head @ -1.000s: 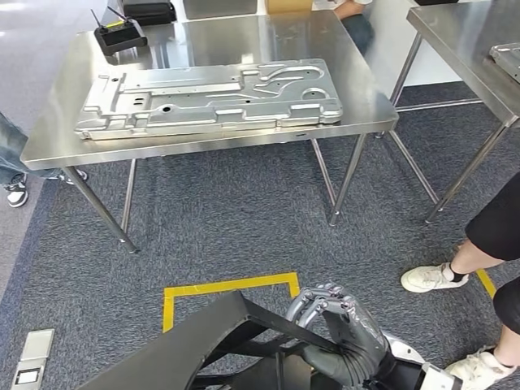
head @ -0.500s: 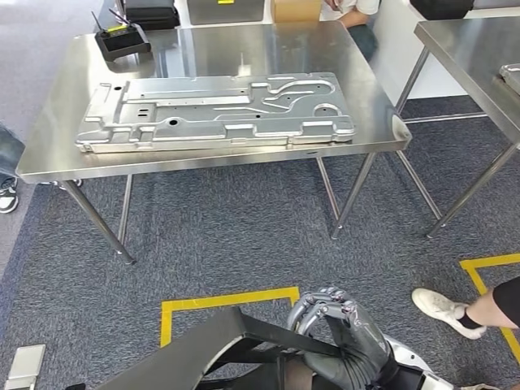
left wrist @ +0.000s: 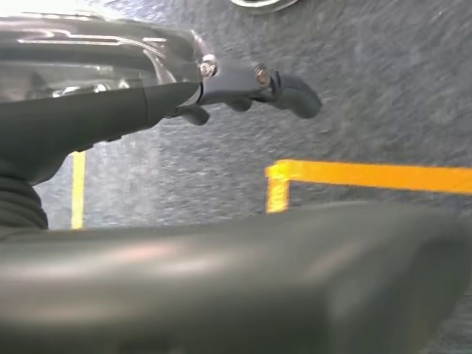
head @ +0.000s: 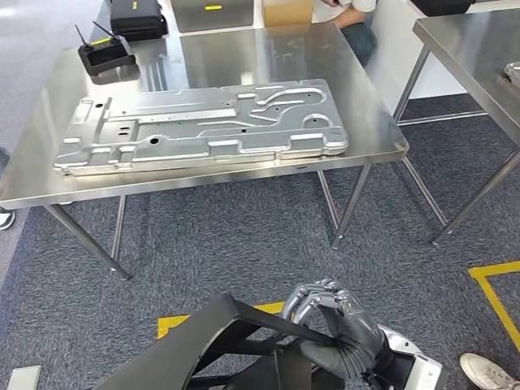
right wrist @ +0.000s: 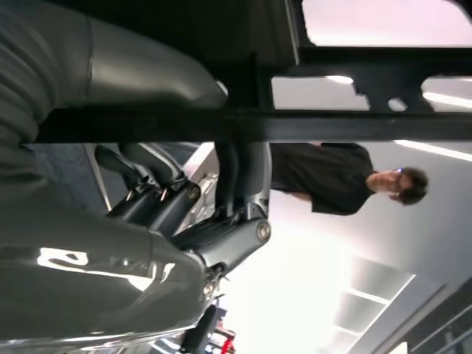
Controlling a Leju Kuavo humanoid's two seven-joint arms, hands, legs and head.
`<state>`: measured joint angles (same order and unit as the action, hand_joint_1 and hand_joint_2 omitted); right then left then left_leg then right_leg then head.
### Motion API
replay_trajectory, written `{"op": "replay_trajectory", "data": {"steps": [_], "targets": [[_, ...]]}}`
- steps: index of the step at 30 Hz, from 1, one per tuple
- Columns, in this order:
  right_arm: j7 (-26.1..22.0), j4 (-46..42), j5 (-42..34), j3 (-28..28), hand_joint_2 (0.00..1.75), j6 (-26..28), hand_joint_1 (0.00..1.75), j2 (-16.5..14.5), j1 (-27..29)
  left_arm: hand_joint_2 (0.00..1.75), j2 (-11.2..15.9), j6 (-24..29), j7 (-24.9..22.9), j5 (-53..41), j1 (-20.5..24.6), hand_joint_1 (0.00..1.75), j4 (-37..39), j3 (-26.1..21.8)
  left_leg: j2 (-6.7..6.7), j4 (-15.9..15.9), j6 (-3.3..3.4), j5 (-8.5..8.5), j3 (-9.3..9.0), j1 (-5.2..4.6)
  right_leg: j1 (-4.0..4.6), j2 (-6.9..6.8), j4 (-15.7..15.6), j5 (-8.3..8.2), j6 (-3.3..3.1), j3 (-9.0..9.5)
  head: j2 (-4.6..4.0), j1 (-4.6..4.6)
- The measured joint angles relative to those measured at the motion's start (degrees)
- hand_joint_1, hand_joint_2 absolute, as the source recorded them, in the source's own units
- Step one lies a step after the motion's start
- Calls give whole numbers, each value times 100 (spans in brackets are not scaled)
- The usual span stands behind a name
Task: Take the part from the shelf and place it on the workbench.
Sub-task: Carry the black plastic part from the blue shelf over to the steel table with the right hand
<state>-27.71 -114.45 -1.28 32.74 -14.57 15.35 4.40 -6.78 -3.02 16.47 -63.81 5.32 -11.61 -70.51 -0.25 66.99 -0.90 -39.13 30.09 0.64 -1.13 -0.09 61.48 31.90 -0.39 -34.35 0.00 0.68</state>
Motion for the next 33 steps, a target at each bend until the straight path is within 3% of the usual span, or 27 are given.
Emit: {"op": "replay_trajectory", "data": {"steps": [2,3,4,6,8,11,13,14,15,17,18,19,22,23,28,30,32,33], "targets": [[4,29,-20,3,175,-44,175,-8,-44,175,2,5,14,42,-10,0,0,-4,0,631,-27,-214,475,-2,9,8,-4,81,-18,83,0,4],[4,47,-32,4,175,-68,175,-17,-63,175,3,7,22,60,-22,0,0,-7,0,768,-21,-212,647,-7,17,15,-4,130,-22,140,0,4],[4,67,-49,5,175,-90,175,-33,-84,175,3,8,33,73,-32,0,0,-10,0,720,0,-96,734,-16,27,21,-4,181,-24,210,0,4],[4,104,-85,8,175,-130,175,-78,-138,175,6,6,59,93,-44,0,0,-15,0,192,96,420,702,-60,41,23,-13,294,-22,370,0,3],[0,148,-119,10,175,-165,175,-122,-188,175,20,9,79,120,-50,0,0,-21,5,-256,209,793,661,-126,37,24,-35,378,5,470,0,-6],[-7,198,-158,14,175,-203,175,-154,-213,175,48,23,99,151,-64,0,0,-40,6,-476,278,843,627,-178,15,31,-135,439,113,535,0,-14],[-15,210,-182,16,175,-214,175,-158,-225,175,58,26,118,158,-65,0,0,-49,8,-622,309,849,491,-136,32,23,-121,513,162,591,0,-18],[-26,216,-193,16,175,-215,175,-158,-234,175,59,26,124,160,-62,0,0,-52,11,-704,325,847,400,-105,41,20,36,594,183,532,0,-21],[-39,227,-201,15,175,-215,175,-158,-239,175,60,25,127,162,-60,0,0,-55,15,-754,340,829,322,-84,35,19,322,705,201,381,0,-24],[-63,257,-213,14,175,-220,175,-157,-240,175,60,21,127,178,-55,0,0,-65,15,-783,345,747,199,-61,15,20,1027,873,253,-96,0,-26],[-69,272,-217,12,175,-222,175,-156,-235,175,60,20,127,188,-56,0,0,-74,14,-783,335,693,138,-55,6,19,1235,836,277,-290,0,-27],[-73,285,-222,10,175,-226,175,-156,-232,175,59,20,128,198,-61,0,0,-86,12,-783,321,635,64,-48,0,18,1238,674,298,-390,0,-27],[-78,307,-235,4,175,-239,175,-151,-232,175,55,13,141,205,-61,0,0,-111,1,-782,251,443,-183,-23,11,15,423,-97,322,-227,0,-27],[-79,313,-238,2,175,-244,175,-149,-232,175,55,7,148,205,-48,0,0,-114,-6,-780,220,397,-221,-25,21,15,198,-198,304,-150,1,-30],[-83,281,-226,-46,175,-241,175,-137,-200,175,37,-22,180,175,-4,0,0,-118,0,-733,111,281,-215,-36,14,27,-46,-35,114,-21,0,-23],[-83,257,-215,-53,175,-230,175,-137,-191,175,29,-37,190,153,7,0,0,-117,1,-273,60,75,3,-26,-9,5,-79,16,47,69,0,-14],[-74,248,-201,-55,175,-222,175,-137,-173,175,28,-54,194,141,1,0,0,-116,1,501,28,-156,488,-13,-7,-5,-83,75,11,128,0,-7],[-69,248,-193,-55,175,-218,175,-137,-158,175,27,-62,195,140,-10,0,0,-117,1,771,22,-167,699,-10,-6,0,-82,105,6,164,0,-7]]}}
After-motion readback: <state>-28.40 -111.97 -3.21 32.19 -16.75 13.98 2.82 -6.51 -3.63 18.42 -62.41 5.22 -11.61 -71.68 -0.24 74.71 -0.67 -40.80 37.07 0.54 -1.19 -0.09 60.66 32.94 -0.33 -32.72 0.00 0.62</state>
